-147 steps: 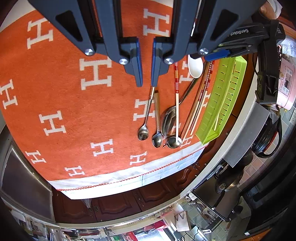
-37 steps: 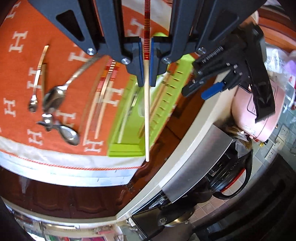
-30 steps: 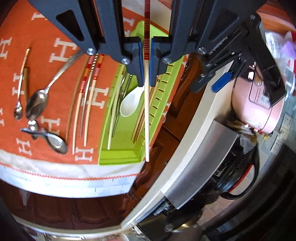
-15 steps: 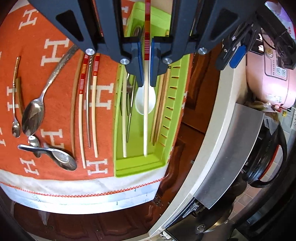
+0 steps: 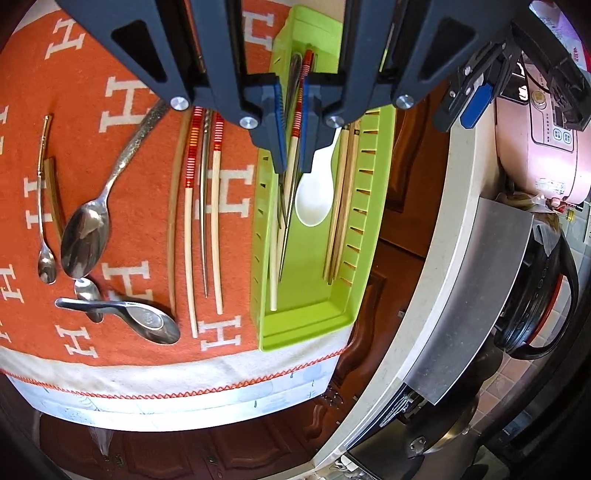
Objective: Organize utensils
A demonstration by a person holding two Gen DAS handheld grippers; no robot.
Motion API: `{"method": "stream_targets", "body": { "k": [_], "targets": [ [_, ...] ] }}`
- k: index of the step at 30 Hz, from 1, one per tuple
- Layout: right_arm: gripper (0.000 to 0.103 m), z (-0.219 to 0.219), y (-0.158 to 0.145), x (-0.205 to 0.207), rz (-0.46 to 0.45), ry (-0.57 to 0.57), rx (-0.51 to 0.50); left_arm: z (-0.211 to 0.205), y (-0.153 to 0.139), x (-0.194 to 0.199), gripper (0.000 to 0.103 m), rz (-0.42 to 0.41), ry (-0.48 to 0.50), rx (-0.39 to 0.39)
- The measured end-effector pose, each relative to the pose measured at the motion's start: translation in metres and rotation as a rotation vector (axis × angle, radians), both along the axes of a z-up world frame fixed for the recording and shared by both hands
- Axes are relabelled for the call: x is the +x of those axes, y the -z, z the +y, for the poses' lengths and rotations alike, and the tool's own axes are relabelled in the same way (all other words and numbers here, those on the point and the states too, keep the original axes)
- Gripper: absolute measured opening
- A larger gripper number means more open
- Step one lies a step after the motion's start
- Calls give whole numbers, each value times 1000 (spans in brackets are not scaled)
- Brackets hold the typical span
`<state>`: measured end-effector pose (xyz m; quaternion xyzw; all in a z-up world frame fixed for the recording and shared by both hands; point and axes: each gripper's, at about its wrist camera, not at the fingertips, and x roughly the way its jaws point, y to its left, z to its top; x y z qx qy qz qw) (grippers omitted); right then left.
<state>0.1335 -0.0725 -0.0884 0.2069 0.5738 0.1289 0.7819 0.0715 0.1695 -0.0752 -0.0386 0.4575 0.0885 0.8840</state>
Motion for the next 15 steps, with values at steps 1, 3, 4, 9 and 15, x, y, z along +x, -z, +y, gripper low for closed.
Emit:
{"method": "stream_targets", "body": {
  "k": [1, 3, 4, 9, 15],
  "targets": [
    [7, 0, -1, 2, -6, 1, -5, -2, 0, 0, 68, -1, 1, 1],
    [7, -1, -4, 7, -25, 4, -25, -3, 0, 1, 69, -1, 0, 1],
    [7, -1, -5, 12, -30, 5, -37, -3, 0, 1, 69, -1, 0, 0],
    [7, 0, -7, 33, -51, -9, -76, 0, -1, 5, 69, -5, -13, -2],
    [8, 13, -2, 62, -35, -38, -138, 10, -4, 6, 70, -13, -43, -19]
  ]
}}
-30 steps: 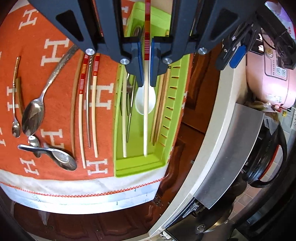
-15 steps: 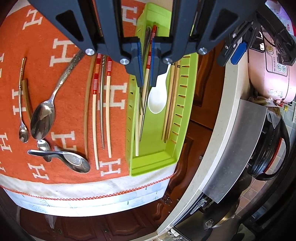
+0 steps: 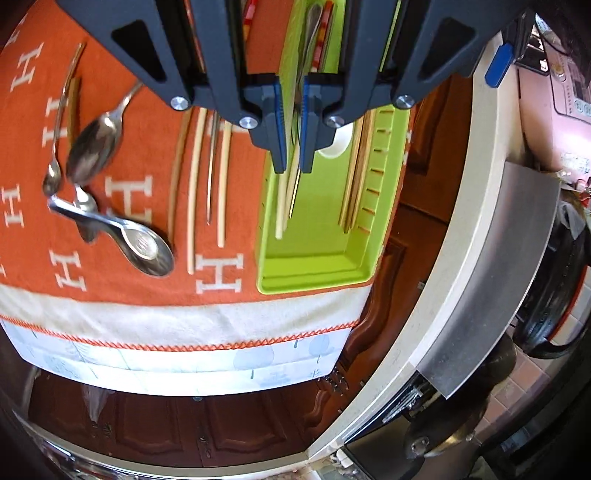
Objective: Organize utensils
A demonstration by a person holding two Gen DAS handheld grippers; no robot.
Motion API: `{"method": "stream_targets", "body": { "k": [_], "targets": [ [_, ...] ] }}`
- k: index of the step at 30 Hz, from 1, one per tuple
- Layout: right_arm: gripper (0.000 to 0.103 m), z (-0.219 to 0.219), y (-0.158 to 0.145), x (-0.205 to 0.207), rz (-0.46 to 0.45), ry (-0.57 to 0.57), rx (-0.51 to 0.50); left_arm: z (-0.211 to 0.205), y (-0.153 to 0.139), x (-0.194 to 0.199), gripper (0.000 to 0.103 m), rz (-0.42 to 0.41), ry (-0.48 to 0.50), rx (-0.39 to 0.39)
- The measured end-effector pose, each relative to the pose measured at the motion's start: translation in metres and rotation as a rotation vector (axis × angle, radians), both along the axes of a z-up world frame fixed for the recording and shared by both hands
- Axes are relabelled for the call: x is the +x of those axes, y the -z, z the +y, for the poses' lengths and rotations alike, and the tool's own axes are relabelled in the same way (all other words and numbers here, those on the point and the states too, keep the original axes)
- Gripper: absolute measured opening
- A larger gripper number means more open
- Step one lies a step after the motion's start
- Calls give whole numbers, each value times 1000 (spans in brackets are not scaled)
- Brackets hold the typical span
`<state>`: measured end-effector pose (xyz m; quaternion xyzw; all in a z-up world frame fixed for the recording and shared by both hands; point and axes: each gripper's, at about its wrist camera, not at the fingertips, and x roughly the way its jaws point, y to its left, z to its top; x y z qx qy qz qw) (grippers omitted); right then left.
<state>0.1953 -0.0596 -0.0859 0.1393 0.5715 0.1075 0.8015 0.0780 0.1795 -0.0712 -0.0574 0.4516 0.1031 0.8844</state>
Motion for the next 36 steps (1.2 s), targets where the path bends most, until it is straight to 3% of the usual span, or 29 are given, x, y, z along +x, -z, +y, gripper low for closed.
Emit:
{"method": "stream_targets", "body": {
  "k": [6, 24, 31, 36],
  "targets": [
    [13, 15, -1, 11, -4, -21, -100, 3, 5, 0, 70, 15, -9, -10],
    [14, 50, 23, 34, 101, -35, -336, 15, 10, -3, 70, 33, -37, -47],
    [9, 48, 20, 34, 81, -28, -356, 13, 11, -4, 70, 38, -30, -52],
    [6, 36, 14, 29, 57, -19, -290, 12, 10, -5, 70, 38, -24, -53]
  ]
}}
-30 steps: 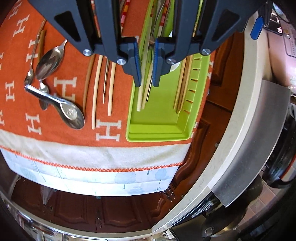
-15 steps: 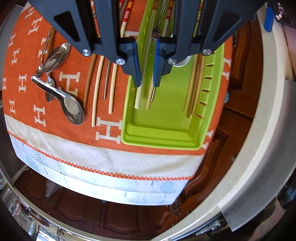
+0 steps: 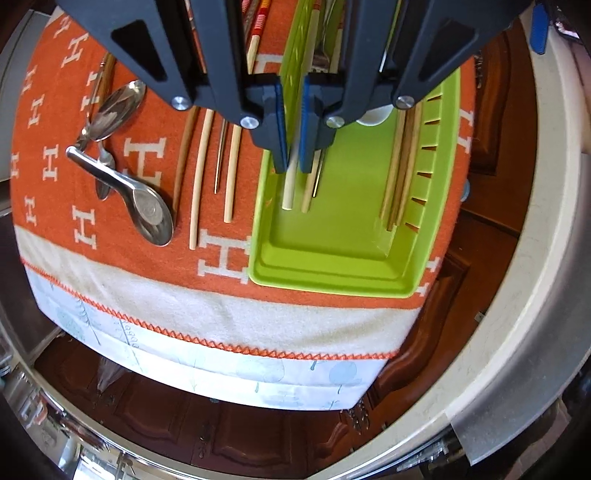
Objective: Organize utensils
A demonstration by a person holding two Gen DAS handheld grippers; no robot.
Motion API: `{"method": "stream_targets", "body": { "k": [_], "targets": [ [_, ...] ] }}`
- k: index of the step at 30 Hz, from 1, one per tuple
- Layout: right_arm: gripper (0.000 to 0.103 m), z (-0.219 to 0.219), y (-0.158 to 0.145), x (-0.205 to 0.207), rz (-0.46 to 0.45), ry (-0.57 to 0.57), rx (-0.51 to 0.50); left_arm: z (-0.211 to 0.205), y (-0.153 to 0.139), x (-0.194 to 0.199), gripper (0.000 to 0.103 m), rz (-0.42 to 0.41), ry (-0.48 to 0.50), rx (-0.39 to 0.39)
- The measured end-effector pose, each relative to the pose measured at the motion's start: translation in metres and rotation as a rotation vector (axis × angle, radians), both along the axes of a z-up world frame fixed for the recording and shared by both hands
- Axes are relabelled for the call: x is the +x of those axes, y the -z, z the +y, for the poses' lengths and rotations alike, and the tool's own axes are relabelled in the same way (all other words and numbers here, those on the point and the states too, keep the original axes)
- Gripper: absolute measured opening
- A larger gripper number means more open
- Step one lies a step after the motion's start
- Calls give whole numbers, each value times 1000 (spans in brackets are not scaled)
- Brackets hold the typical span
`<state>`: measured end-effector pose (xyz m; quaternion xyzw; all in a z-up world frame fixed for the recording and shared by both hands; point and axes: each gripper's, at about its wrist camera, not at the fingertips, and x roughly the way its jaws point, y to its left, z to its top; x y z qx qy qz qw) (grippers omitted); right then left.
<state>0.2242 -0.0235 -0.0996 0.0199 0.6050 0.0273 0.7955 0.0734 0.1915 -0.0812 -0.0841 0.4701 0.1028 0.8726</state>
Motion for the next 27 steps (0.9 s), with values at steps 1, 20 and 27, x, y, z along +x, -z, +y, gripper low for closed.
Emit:
{"method": "stream_targets", "body": {
  "k": [1, 20, 27],
  "targets": [
    [6, -2, -6, -4, -18, 0, 10, 0, 0, 0, 70, 0, 1, 0],
    [8, -1, -37, -35, -74, -90, 70, -14, -8, -3, 70, -7, 19, 26],
    [8, -45, -32, -53, -53, -52, 75, -30, -13, -5, 70, -9, 60, 51]
  ]
}}
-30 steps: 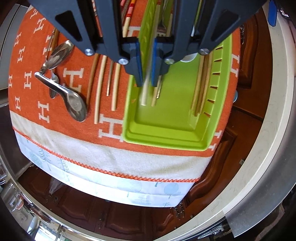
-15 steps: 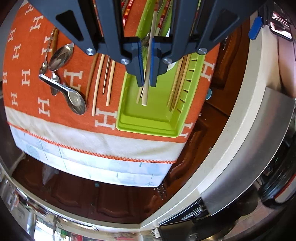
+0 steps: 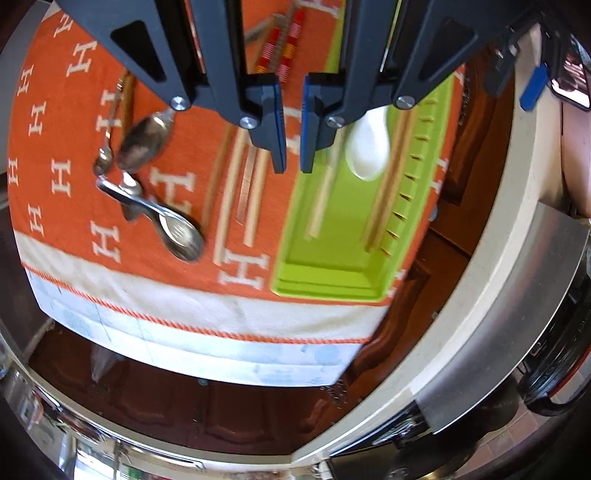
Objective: Organize utensils
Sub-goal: 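Move both grippers back over the utensil pile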
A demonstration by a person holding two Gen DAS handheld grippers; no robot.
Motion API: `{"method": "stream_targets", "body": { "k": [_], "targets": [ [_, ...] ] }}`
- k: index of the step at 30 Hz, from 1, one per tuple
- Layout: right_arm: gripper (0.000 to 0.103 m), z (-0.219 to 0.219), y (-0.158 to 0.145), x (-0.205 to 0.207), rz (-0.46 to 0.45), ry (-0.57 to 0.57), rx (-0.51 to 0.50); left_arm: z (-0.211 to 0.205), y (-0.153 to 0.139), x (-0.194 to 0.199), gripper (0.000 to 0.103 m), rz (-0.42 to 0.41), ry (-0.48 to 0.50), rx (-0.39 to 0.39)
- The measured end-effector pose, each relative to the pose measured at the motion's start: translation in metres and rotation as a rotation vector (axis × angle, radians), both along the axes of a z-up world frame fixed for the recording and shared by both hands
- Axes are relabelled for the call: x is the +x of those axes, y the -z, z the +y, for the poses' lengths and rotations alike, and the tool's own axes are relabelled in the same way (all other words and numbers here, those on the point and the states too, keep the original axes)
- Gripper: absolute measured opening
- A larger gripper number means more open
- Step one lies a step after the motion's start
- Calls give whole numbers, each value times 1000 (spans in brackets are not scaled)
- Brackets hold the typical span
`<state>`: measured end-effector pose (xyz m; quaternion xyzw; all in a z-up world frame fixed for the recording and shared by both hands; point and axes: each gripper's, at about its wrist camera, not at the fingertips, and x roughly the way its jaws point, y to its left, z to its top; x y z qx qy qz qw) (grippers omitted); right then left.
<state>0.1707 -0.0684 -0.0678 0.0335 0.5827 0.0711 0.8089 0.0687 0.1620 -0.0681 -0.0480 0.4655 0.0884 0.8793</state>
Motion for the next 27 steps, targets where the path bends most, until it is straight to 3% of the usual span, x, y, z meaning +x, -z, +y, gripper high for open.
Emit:
{"method": "stream_targets", "body": {
  "k": [9, 11, 17, 27],
  "targets": [
    [8, -67, 2, -45, -26, 44, 13, -43, -3, -1, 71, 17, 97, 30],
    [8, -82, 2, -54, -37, 51, 15, -56, -4, -3, 78, 15, 122, 36],
    [8, -118, 7, -75, -57, 83, 29, -100, -5, -7, 80, 5, 211, 60],
    [8, -180, 27, -94, -55, 161, 93, -156, 3, -7, 80, 44, 324, 31]
  ]
}}
